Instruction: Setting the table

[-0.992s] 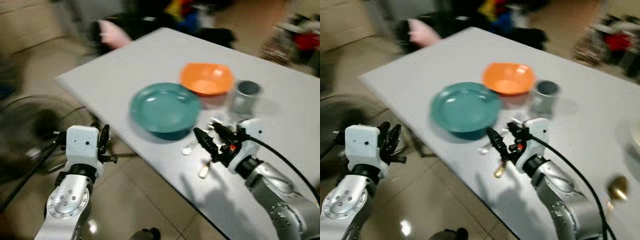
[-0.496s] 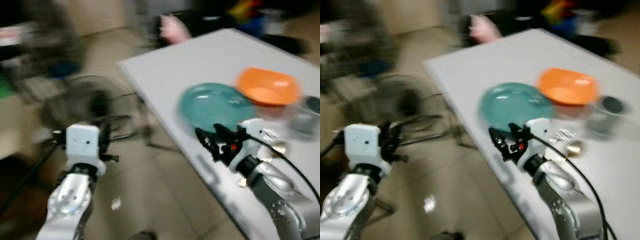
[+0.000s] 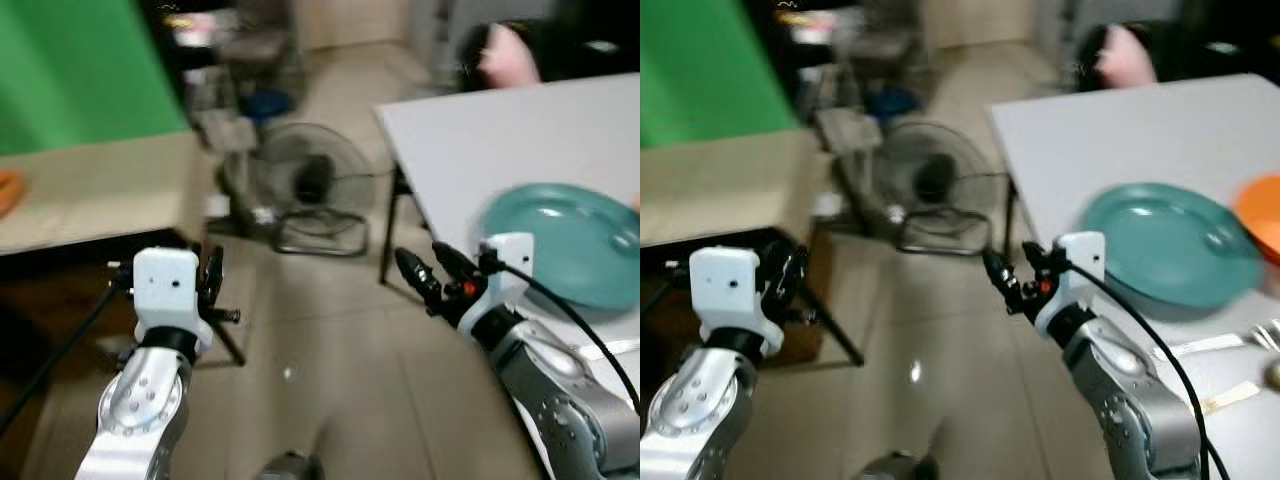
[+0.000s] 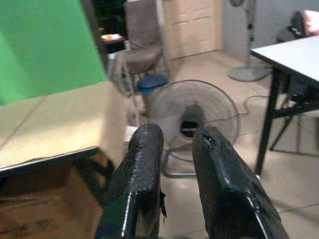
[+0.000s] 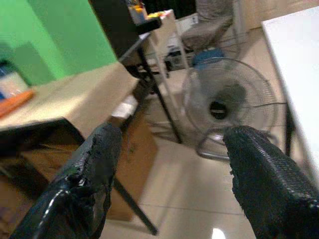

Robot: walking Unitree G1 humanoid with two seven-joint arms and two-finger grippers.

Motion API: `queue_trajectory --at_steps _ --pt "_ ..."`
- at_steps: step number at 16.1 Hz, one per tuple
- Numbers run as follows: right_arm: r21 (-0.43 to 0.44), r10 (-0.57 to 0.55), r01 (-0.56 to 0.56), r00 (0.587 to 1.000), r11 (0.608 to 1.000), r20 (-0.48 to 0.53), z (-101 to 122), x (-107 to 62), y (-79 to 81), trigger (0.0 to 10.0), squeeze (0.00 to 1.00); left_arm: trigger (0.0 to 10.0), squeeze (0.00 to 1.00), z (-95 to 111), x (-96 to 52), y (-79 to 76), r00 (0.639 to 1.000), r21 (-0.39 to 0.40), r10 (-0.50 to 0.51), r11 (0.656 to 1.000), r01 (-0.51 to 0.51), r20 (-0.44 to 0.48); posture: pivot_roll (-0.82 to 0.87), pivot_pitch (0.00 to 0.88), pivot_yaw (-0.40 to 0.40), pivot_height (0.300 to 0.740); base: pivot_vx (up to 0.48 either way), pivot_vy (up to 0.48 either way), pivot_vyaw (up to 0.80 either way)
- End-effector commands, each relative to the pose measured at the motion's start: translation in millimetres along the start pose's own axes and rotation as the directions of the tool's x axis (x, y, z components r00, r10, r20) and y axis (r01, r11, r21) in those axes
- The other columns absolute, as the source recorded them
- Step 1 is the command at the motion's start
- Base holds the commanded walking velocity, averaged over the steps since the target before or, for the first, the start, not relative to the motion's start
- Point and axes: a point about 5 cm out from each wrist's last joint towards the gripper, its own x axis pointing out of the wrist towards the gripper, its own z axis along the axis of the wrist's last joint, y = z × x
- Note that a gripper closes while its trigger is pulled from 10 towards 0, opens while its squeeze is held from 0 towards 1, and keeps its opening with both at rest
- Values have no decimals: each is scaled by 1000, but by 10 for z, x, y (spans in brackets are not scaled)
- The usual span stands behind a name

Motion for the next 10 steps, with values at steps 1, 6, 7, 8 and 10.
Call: queue_trajectory --at_steps 1,6,7,8,10 --pt "42 -18 18 1000 999 -5 -15 3 -15 10000 0 10000 0 35 13 31 1000 13 7 1000 -8 11 -46 82 82 740 0 262 0" --pt "46 -49 50 999 998 -20 -55 34 -15 10000 0 10000 0 51 29 72 1000 30 18 999 -18 8 -37 85 83 740 0 267 -104" --pt "51 -53 54 998 997 -23 -58 37 -13 10000 0 10000 0 51 29 73 1000 28 17 999 -17 8 -37 85 83 740 0 274 -469" --pt "52 -53 54 998 997 -24 -56 40 -13 10000 0 10000 0 52 31 71 1000 29 16 999 -16 8 -35 85 82 740 0 270 -800" --pt "54 -55 57 998 997 -29 -57 45 -20 10000 0 10000 0 60 43 68 1000 29 15 999 -15 7 -32 86 77 740 0 268 -800"
